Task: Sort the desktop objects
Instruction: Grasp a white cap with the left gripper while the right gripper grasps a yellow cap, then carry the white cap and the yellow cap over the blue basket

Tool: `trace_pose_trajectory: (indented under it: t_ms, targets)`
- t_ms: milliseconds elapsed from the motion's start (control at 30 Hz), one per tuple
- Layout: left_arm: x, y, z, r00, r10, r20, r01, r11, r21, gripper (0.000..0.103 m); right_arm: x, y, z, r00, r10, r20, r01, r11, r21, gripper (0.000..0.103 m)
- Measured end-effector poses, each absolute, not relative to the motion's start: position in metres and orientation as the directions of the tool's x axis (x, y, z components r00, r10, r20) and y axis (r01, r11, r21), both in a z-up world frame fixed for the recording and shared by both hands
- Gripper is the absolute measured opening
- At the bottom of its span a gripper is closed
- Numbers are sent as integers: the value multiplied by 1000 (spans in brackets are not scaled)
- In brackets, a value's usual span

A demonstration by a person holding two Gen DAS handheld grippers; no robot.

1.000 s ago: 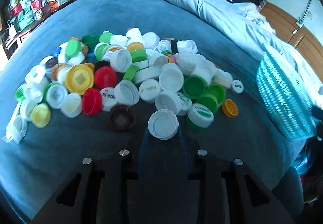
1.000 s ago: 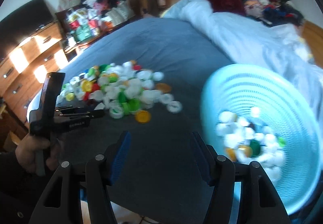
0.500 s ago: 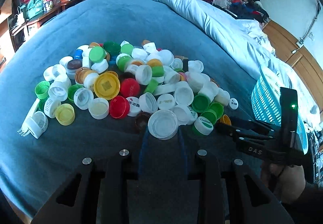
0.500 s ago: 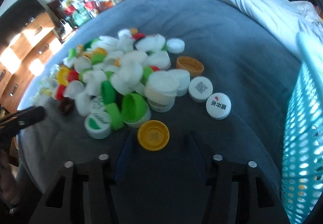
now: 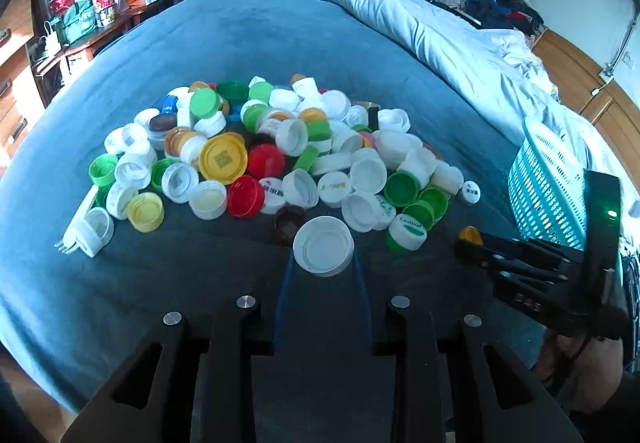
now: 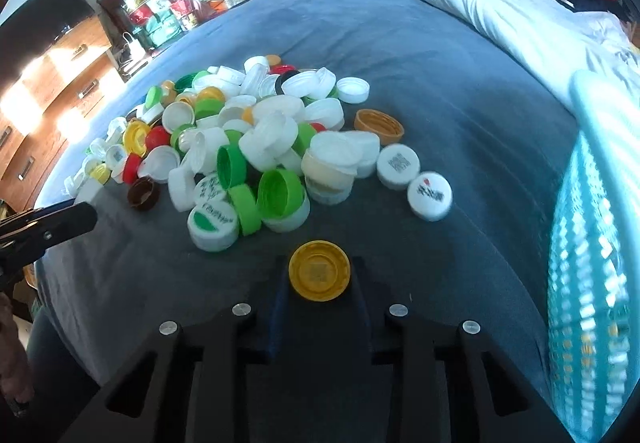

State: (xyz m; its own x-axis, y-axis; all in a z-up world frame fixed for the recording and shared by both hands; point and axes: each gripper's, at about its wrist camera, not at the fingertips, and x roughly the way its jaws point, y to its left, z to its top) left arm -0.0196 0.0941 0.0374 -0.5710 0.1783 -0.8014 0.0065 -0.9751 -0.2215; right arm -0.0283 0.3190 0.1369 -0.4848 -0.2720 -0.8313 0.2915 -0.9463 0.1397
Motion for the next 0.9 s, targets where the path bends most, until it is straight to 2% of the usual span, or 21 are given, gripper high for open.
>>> trace_pose_trajectory:
  t_ms: [233,433,667,900]
  targets:
    - [-10,101,49,-587,133,-798,18,-984,-177,25,11,322,167,-509,-279,-814,308,-942,130,32]
    - [-4,120,78,-634,62,-771,2,-997,-82,25,37,332,224,-605,-265,-750,315,-946,80,32]
    - [0,141,102,-660,71,-747,-36,-997,-63,25,54,357,275,-693,-215,-688,269,-963,30,32]
    - [-1,174,122,-681,101,-725,-100,-994,-45,25,66,386,303,-745,-166,-646,212,-977,6,32]
